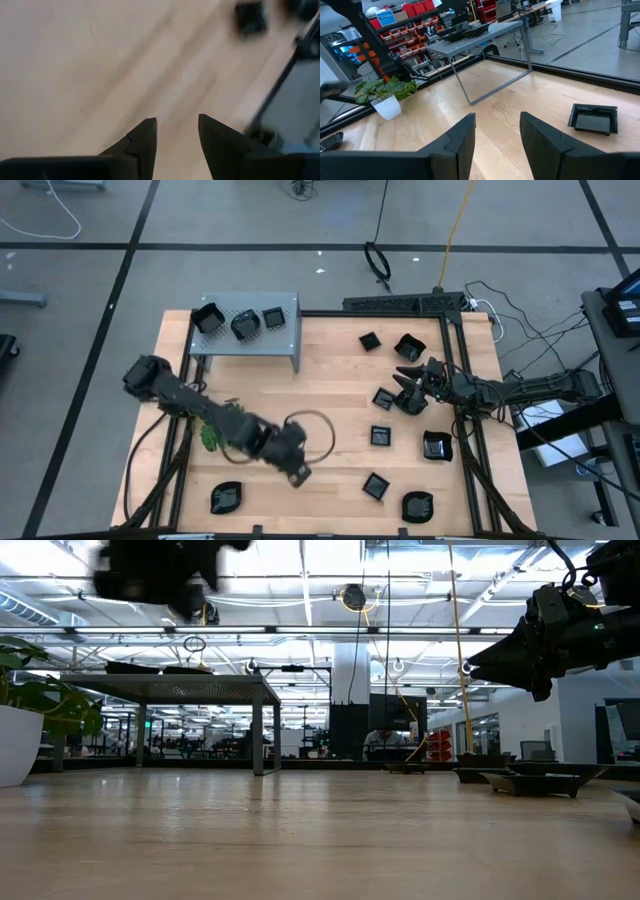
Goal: Pick & Place Mini shaped plates
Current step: Stack the leaf shaped plate on top of the leaf plate on the shelf
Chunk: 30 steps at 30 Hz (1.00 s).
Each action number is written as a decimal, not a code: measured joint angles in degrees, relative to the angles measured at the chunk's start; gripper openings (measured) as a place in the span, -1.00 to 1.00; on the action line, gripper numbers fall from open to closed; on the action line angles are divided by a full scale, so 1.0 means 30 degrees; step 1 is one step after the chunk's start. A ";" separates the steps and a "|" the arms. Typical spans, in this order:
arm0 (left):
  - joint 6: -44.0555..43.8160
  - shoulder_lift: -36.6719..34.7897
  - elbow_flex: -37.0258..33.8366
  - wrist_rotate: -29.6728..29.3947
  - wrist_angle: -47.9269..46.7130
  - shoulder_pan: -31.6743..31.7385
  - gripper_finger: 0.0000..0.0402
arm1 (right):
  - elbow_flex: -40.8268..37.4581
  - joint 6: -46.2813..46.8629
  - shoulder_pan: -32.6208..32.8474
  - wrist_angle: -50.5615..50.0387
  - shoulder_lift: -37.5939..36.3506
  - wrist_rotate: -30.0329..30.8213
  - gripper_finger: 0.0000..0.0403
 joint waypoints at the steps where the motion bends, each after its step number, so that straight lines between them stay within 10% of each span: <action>1: -0.0441 0.0169 0.0000 0.0832 -0.0534 -0.0329 -0.27 | -0.0001 0.0004 -0.0005 -0.0001 0.0000 0.0006 -0.30; 8: -0.4644 0.1237 0.0000 0.5098 -0.2723 -0.2533 -0.27 | -0.0005 0.0003 -0.0004 -0.0007 0.0007 0.0005 -0.30; 22: -1.6230 0.3260 0.0000 0.4635 -0.2947 -0.6024 -0.27 | -0.0002 0.0000 0.0002 -0.0003 0.0007 0.0006 -0.30; 30: -1.7200 0.3720 -0.0007 0.5124 -0.3284 -0.6267 -0.27 | -0.0001 -0.0004 0.0002 -0.0003 0.0000 0.0006 -0.30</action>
